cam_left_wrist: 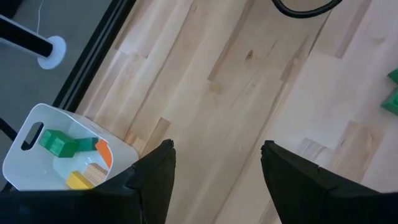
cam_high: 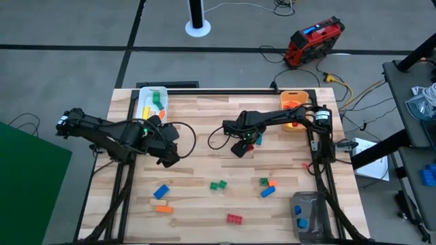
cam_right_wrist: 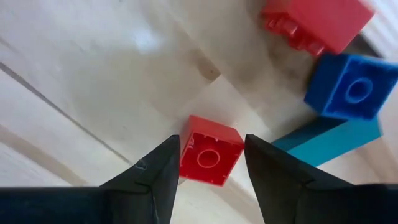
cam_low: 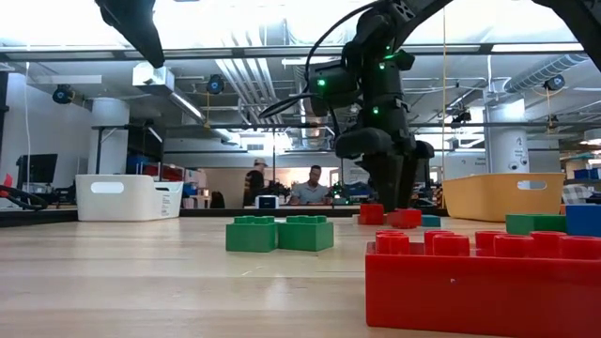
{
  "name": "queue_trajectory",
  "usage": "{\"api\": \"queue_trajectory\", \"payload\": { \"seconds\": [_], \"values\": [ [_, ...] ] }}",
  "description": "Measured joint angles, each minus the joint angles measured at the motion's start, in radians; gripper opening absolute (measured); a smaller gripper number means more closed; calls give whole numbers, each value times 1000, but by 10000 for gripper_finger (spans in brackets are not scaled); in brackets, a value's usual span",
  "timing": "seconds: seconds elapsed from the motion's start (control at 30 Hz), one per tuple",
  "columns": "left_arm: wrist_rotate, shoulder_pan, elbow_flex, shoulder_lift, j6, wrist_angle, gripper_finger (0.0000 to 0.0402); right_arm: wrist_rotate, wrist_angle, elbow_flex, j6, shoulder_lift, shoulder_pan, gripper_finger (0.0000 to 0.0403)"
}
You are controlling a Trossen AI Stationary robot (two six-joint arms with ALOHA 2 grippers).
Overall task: Sort blocks by size
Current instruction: Put the bottom small red game piece into the black bin
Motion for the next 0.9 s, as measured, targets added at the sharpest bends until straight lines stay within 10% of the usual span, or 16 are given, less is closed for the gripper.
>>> {"api": "queue_trajectory", "payload": {
  "seconds": [0.57,0.9],
  "values": [
    [0,0,0,0,3,0,213,-59,13,-15,184,-5,8,282],
    [0,0,0,0,7,6,213,-56,108,-56,207,24,18,223]
  ]
}}
